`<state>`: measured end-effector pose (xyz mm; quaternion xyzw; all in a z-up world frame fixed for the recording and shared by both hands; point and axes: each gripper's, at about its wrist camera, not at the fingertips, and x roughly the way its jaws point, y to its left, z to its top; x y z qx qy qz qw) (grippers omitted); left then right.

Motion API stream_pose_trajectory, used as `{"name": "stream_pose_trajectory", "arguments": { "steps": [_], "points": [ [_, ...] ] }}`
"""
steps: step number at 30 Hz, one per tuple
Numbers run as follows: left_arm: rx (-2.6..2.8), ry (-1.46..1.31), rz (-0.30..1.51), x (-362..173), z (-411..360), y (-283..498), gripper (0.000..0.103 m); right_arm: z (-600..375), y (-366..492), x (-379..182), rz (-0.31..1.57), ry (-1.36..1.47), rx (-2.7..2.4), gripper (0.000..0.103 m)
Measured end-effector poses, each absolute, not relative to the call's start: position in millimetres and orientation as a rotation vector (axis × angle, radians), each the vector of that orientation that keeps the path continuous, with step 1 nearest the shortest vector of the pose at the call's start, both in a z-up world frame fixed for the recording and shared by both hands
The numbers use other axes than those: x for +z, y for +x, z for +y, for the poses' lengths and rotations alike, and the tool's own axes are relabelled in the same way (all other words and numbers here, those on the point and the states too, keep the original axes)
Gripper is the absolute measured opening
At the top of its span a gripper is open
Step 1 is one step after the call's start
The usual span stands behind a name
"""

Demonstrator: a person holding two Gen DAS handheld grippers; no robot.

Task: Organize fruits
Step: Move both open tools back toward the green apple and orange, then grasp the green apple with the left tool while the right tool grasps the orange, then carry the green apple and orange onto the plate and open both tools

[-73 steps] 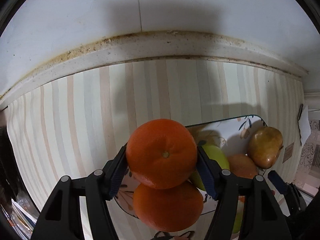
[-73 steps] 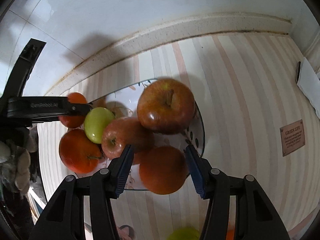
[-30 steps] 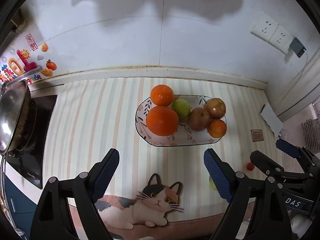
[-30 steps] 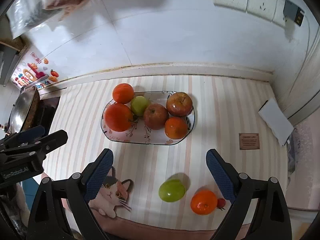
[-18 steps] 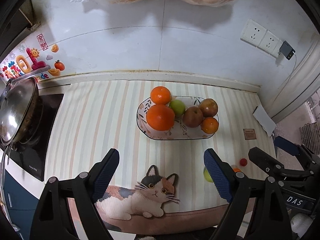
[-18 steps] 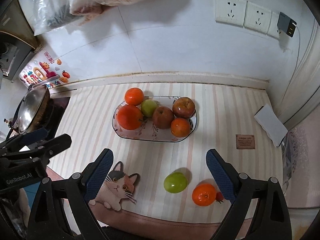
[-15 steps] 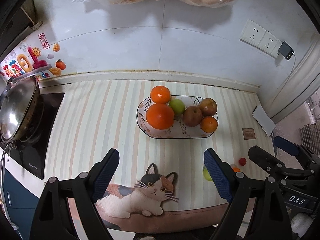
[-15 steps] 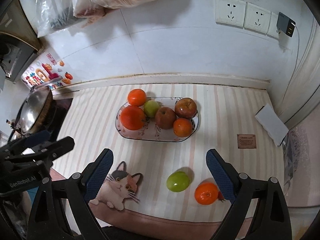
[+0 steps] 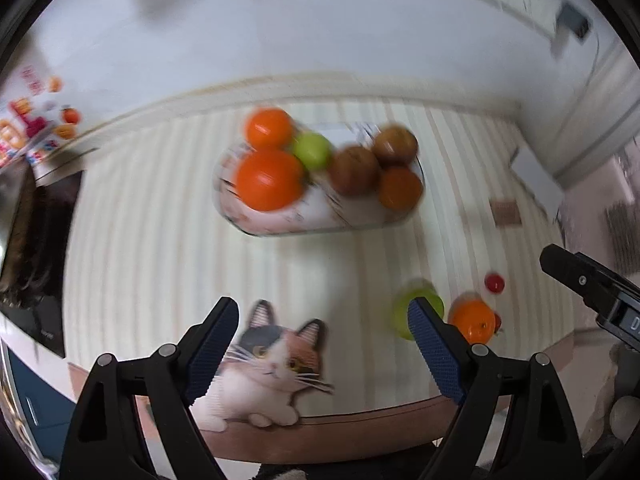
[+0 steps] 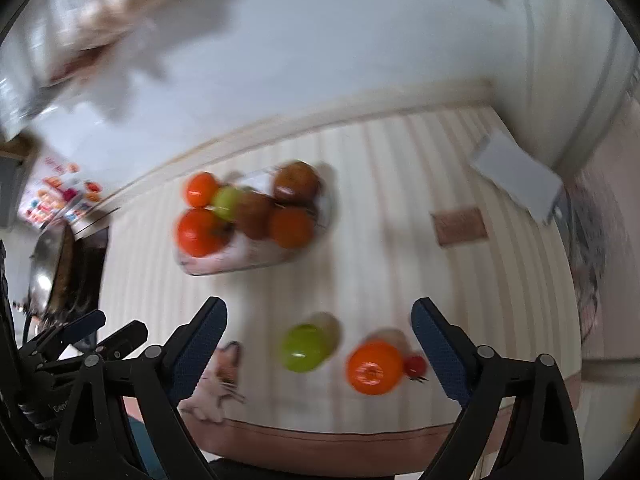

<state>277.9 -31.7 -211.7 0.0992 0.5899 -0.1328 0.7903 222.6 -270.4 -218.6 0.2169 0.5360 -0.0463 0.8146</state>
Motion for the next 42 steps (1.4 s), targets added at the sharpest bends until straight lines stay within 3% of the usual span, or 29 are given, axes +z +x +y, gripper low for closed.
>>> {"name": "stream_pose_trajectory", "arguments": {
  "steps": [1, 4, 14, 15, 16, 18, 31, 42],
  "points": [
    [-0.300, 0.230, 1.293, -223.0, -41.5, 279.5, 0.086, -275.4, 221.1, -229.2, 1.160, 0.481, -0.099, 0.074],
    [-0.357, 0.280, 1.377, -258.8, -69.7, 283.7, 0.086, -287.4, 212.4, -260.3, 1.202, 0.541, -0.103, 0.065],
    [-0.553, 0.462, 1.583, -349.5, -137.6, 283.7, 0.086, -310.5, 181.7, -315.0, 1.269, 0.674, -0.177, 0.065],
    [-0.574, 0.468, 1.594, -354.6, -141.6, 282.3, 0.081, -312.9, 179.3, -317.7, 1.272, 0.681, -0.185, 0.065],
    [-0.580, 0.474, 1.599, -359.6, -143.9, 280.9, 0.061, -314.1, 178.2, -318.1, 1.274, 0.686, -0.191, 0.065],
    [-0.589, 0.448, 1.613, -362.6, -144.0, 279.8, 0.056, -315.6, 176.7, -318.6, 1.276, 0.692, -0.197, 0.065],
    [-0.369, 0.306, 1.620, -354.9, -48.0, 289.2, 0.056, -275.3, 212.0, -354.7, 1.410, 0.610, -0.121, 0.067],
    [-0.356, 0.211, 1.593, -345.9, -16.8, 303.9, 0.056, -254.7, 242.1, -370.0, 1.498, 0.437, -0.116, 0.068]
  ]
}}
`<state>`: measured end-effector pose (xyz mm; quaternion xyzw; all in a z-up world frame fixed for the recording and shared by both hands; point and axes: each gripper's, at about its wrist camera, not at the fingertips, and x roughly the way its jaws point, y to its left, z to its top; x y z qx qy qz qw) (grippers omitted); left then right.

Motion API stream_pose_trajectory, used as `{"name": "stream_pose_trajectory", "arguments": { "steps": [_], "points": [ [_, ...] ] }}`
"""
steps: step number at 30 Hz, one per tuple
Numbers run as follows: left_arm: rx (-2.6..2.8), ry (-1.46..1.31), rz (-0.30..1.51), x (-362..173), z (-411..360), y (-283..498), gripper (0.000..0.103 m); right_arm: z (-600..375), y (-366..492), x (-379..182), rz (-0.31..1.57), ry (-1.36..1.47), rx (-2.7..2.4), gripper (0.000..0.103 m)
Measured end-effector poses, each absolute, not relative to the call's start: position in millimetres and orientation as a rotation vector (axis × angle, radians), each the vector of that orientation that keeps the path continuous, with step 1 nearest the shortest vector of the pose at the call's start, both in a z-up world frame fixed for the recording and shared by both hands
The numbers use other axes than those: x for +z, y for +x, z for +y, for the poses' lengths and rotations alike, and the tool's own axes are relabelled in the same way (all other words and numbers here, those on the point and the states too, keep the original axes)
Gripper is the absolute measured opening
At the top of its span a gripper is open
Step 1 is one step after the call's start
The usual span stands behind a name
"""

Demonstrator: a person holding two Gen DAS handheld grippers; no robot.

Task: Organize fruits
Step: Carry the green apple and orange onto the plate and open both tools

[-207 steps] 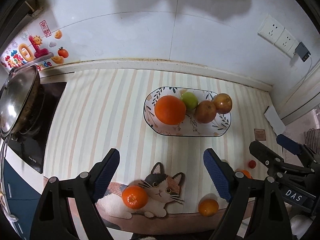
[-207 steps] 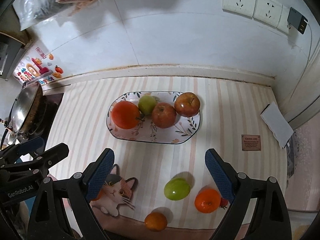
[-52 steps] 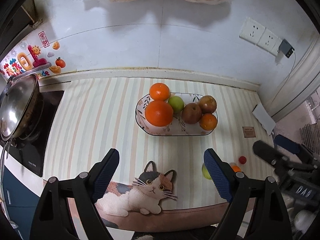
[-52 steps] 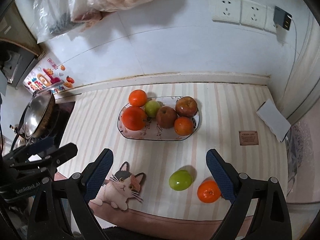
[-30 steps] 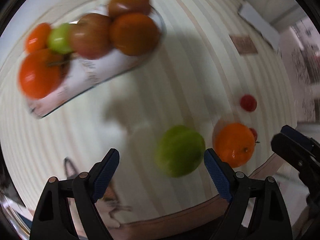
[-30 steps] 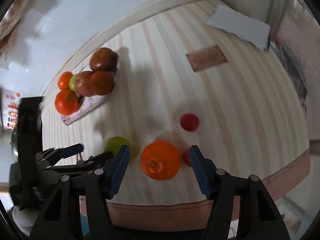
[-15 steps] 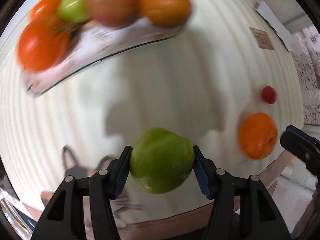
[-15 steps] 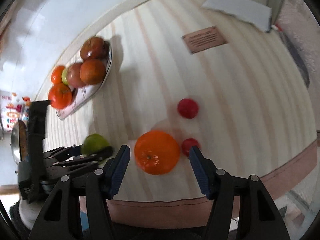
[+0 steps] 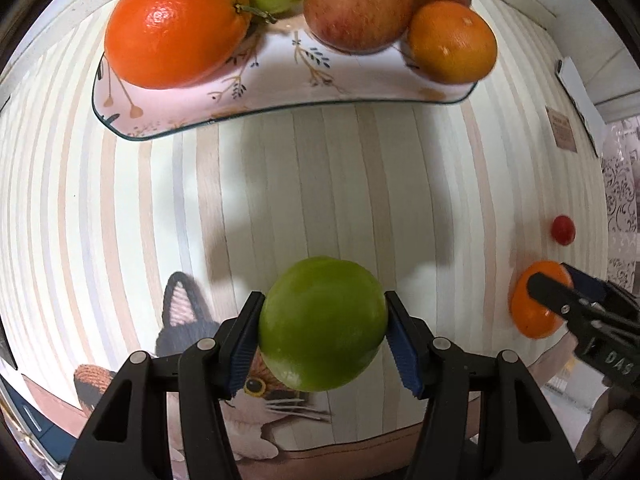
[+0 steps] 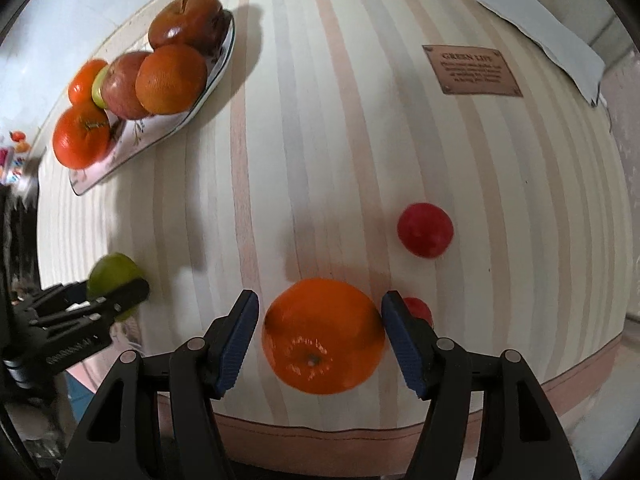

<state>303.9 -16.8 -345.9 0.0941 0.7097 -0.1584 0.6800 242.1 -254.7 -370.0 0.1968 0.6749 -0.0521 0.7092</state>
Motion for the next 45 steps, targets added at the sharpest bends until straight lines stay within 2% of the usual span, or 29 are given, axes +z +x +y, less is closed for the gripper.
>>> {"name": "stream_pose_trajectory", "arguments": {
  "steps": [6, 9, 12, 15, 16, 23, 28, 36, 45],
  "points": [
    [-0.353, 0.206, 1.586, -342.5, -7.0, 304.1, 0.056, -256.5, 245.5, -372.5, 1.527, 0.487, -0.124, 0.068],
    [-0.360, 0.207, 1.577, -342.5, -22.9, 306.8, 0.056, -260.1, 241.1, -371.1, 1.536, 0.509, -0.118, 0.075],
    [-0.370, 0.201, 1.567, -339.9, -28.0, 310.1, 0.056, -254.2, 237.4, -374.3, 1.556, 0.480, -0.101, 0.075],
    [-0.373, 0.198, 1.560, -333.2, -27.4, 309.9, 0.056, -248.2, 237.5, -383.4, 1.554, 0.469, -0.111, 0.074],
    [-0.373, 0.195, 1.557, -330.6, -26.5, 309.9, 0.056, -244.6, 239.1, -384.5, 1.538, 0.453, -0.116, 0.068],
    [-0.363, 0.151, 1.535, -312.4, -5.7, 310.9, 0.056, -227.1, 246.2, -374.2, 1.461, 0.419, -0.077, 0.067],
    [-0.343, 0.086, 1.510, -287.2, 17.3, 323.9, 0.056, -207.8, 267.7, -344.3, 1.380, 0.422, 0.007, 0.067],
    [-0.284, -0.015, 1.461, -260.6, 62.8, 373.0, 0.056, -158.1, 325.0, -305.9, 1.276, 0.378, 0.130, 0.067],
    [-0.195, 0.002, 1.410, -247.0, 84.6, 473.1, 0.056, -121.2, 383.9, -320.6, 1.267, 0.348, 0.129, 0.067]
  ]
}}
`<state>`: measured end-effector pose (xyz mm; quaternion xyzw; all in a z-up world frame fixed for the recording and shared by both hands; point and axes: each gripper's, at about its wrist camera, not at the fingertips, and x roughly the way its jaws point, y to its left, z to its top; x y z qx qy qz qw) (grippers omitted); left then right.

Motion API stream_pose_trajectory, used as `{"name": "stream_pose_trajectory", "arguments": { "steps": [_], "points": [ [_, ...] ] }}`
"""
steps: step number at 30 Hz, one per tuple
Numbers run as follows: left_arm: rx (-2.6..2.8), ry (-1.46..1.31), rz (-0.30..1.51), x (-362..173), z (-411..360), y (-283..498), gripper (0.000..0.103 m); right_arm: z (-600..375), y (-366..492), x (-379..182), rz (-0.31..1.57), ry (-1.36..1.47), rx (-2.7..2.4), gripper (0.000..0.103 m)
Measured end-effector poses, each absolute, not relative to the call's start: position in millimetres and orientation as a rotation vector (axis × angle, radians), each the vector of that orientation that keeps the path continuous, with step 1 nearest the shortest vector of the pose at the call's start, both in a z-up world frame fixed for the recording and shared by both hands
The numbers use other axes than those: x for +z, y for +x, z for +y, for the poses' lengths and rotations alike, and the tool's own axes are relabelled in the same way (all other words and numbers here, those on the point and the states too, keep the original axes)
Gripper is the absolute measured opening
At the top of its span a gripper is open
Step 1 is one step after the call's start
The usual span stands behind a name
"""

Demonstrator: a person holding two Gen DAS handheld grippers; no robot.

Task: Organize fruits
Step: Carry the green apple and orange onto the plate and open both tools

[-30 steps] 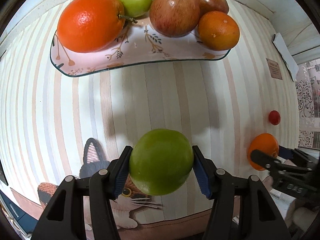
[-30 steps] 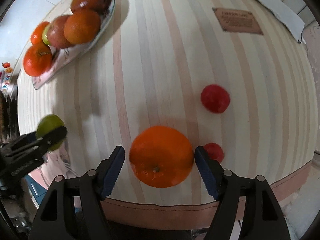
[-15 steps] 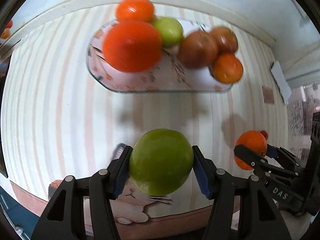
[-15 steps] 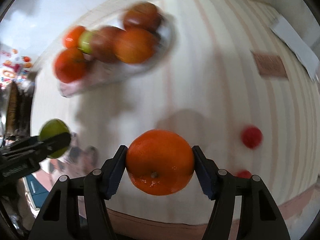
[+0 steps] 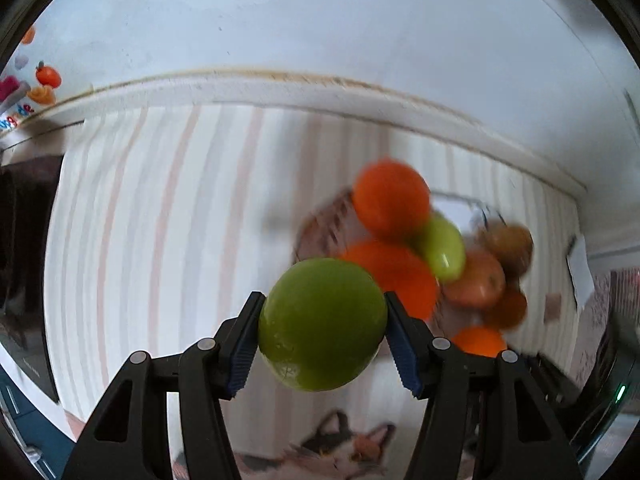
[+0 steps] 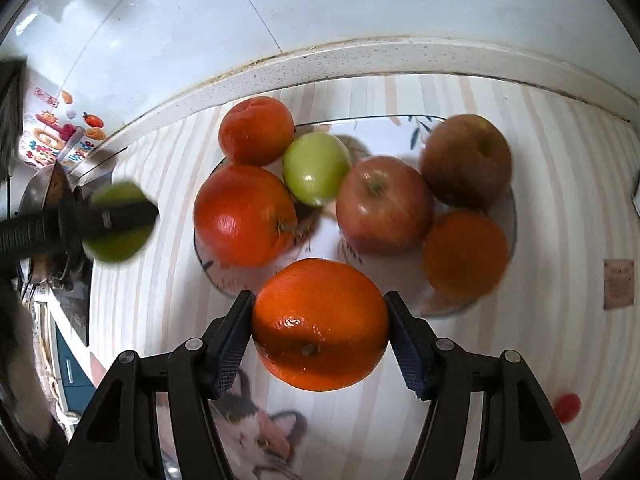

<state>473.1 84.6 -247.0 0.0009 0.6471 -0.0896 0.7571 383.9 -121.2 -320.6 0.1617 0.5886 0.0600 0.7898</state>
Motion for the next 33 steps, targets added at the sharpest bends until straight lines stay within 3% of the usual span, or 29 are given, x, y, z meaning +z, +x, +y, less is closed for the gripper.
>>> {"name": "stream_pose_trajectory", "arguments": {
  "steps": [7, 20, 23, 30, 33],
  "points": [
    [-0.187, -0.022, 1.471, -277.5, 80.9, 516.3, 0.056, -116.8, 396.2, -334.5, 1.283, 0.358, 0.096, 0.067],
    [-0.201, -0.192, 1.554, -310.7, 89.7, 512.0, 0.057, -124.0, 397.1, -343.2, 1.278, 0.409, 0.069, 0.068],
    [-0.215, -0.218, 1.570, -312.2, 90.9, 514.3, 0.056, -127.5, 398.6, -339.6, 1.274, 0.417, 0.070, 0.073],
    [-0.212, -0.204, 1.581, -311.2, 86.2, 517.1, 0.056, -129.6, 397.8, -328.8, 1.261, 0.408, 0.074, 0.074],
    [-0.205, -0.202, 1.587, -307.3, 86.1, 514.7, 0.056, -131.3, 396.9, -324.0, 1.258, 0.416, 0.076, 0.081]
  ]
}}
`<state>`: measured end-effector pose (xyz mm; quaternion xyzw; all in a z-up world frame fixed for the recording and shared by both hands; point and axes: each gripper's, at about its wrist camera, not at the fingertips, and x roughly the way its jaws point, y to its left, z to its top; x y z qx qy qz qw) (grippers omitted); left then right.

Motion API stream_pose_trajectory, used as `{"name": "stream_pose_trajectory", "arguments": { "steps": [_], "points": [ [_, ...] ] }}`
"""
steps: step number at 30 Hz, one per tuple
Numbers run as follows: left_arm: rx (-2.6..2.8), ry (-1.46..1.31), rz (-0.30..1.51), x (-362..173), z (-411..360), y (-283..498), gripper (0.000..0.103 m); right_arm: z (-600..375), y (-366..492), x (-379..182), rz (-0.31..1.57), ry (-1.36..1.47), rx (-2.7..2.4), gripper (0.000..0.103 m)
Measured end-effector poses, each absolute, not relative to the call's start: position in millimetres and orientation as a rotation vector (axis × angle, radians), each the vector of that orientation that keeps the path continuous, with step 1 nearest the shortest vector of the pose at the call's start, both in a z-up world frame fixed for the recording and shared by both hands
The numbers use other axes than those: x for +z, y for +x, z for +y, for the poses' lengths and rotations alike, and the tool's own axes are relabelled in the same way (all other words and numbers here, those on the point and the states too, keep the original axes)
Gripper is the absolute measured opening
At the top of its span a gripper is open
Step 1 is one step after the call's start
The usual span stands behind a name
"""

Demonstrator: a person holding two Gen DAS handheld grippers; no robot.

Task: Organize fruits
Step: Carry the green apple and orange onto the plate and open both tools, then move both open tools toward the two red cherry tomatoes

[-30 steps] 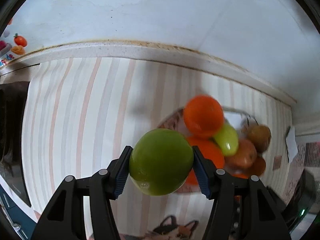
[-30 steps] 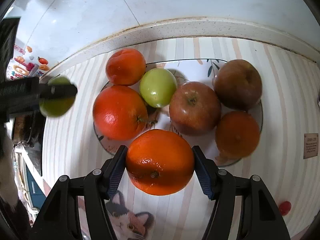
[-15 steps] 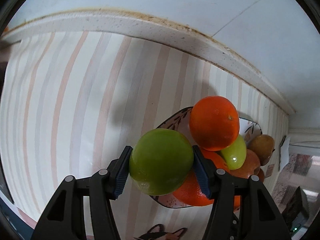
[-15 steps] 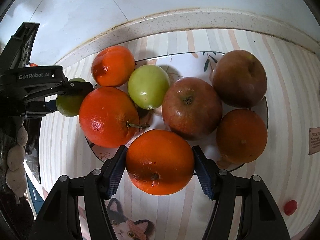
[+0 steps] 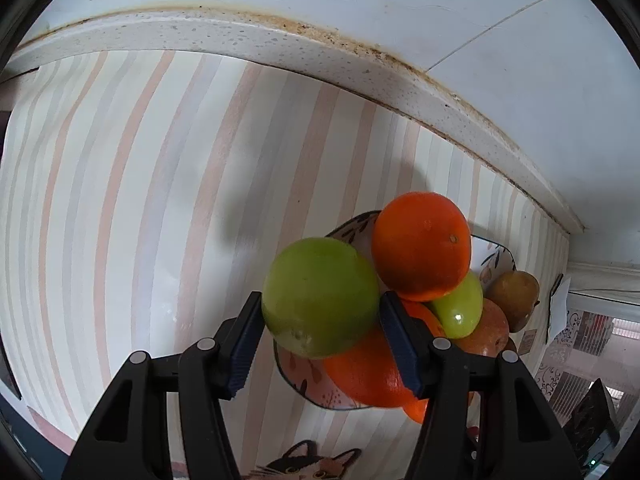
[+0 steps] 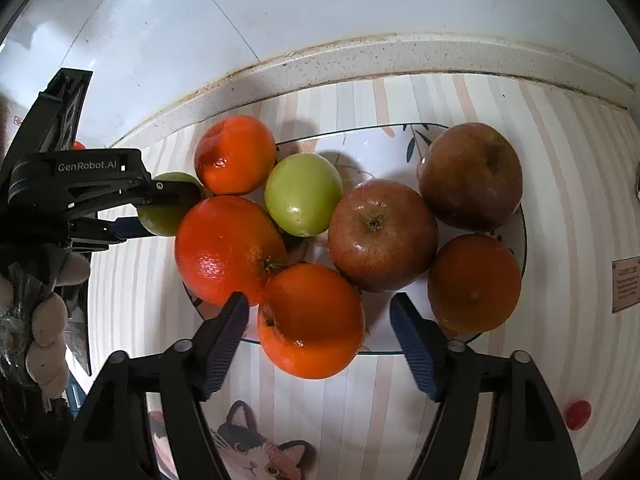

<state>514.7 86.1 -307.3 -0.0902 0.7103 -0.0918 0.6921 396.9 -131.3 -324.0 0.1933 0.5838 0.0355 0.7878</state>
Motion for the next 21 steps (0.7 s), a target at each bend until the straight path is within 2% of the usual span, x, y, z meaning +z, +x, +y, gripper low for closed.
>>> {"name": "stream_pose_trajectory", "arguments": {
  "steps": [3, 5, 7, 9, 14, 21],
  "points": [
    [-0.195, -0.179, 1.560, -295.2, 86.5, 508.1, 0.057, -134.0, 395.3, -317.0, 1.260, 0.423, 0.085, 0.087],
    [-0.190, -0.142, 1.525, -281.9, 86.2, 500.8, 0.061, -135.9, 391.8, -308.8, 1.259, 0.419, 0.088, 0.091],
    [-0.183, -0.104, 1.491, -269.8, 86.1, 491.5, 0.076, -138.8, 387.9, -299.1, 1.253, 0.400, 0.084, 0.096],
    [-0.185, -0.063, 1.454, -258.4, 84.8, 476.8, 0.087, -142.8, 382.3, -289.4, 1.237, 0.370, 0.068, 0.096],
    [-0.182, 0.027, 1.391, -244.4, 78.9, 431.6, 0.089, -153.2, 362.8, -269.8, 1.205, 0.311, 0.028, 0.098],
    [-0.157, -0.001, 1.314, -226.2, 82.2, 370.6, 0.089, -165.8, 333.4, -244.9, 1.180, 0.298, 0.009, 0.098]
  ]
}}
